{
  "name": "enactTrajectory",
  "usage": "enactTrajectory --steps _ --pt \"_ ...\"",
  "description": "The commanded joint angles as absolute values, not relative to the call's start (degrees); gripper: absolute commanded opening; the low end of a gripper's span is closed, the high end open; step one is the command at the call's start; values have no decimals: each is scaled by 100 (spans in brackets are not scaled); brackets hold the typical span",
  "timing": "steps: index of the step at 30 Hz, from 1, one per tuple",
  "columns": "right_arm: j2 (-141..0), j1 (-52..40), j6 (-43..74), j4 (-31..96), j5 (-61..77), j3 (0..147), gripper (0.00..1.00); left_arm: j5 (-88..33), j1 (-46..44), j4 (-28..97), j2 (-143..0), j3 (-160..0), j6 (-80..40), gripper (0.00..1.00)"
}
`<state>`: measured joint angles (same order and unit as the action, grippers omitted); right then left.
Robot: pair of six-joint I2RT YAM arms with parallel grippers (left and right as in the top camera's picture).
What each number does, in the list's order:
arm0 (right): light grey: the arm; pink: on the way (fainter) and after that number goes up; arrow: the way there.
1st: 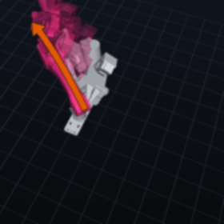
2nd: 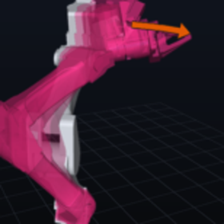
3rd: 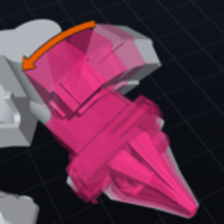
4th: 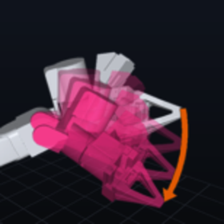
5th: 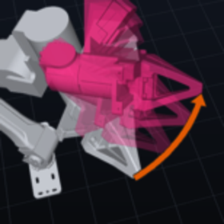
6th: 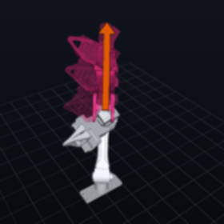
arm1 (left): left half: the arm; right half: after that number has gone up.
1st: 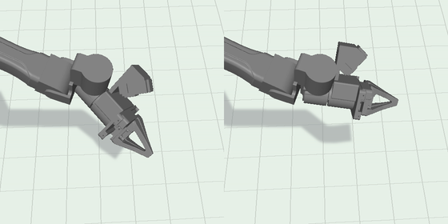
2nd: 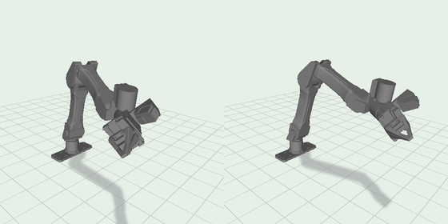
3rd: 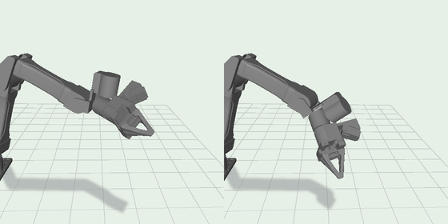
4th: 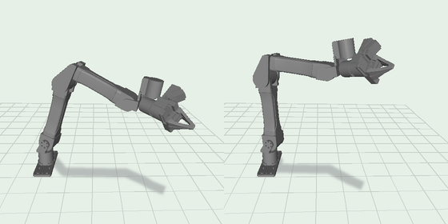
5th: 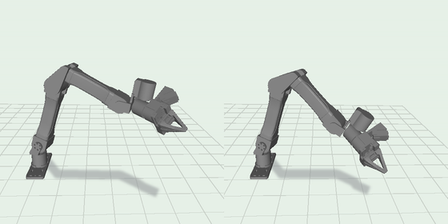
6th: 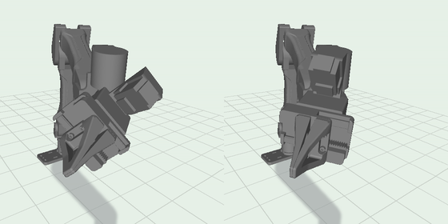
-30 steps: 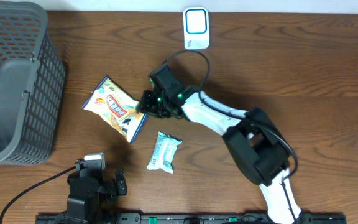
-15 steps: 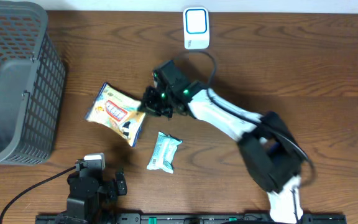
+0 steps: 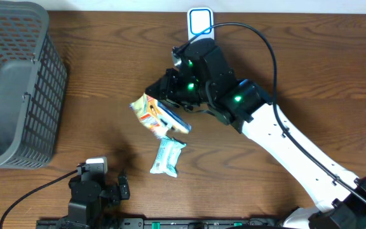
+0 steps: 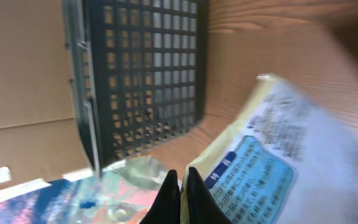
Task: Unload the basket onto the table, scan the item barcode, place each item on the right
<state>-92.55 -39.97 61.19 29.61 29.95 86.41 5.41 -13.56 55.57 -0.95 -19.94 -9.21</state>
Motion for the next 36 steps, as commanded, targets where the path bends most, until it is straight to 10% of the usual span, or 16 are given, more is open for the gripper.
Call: enactTrajectory --steps 1,16,36 --pt "-8764 -3913 5627 3306 2668 8687 1 515 -1369 5610 -60 -1984 -932 98" --pt "-7500 -2773 4600 5586 1103 8685 1 515 -1369 5610 -60 -1984 -932 98" --pt "-7579 -2740 4880 4307 919 8685 2 515 -1369 5610 -60 -1984 -932 98"
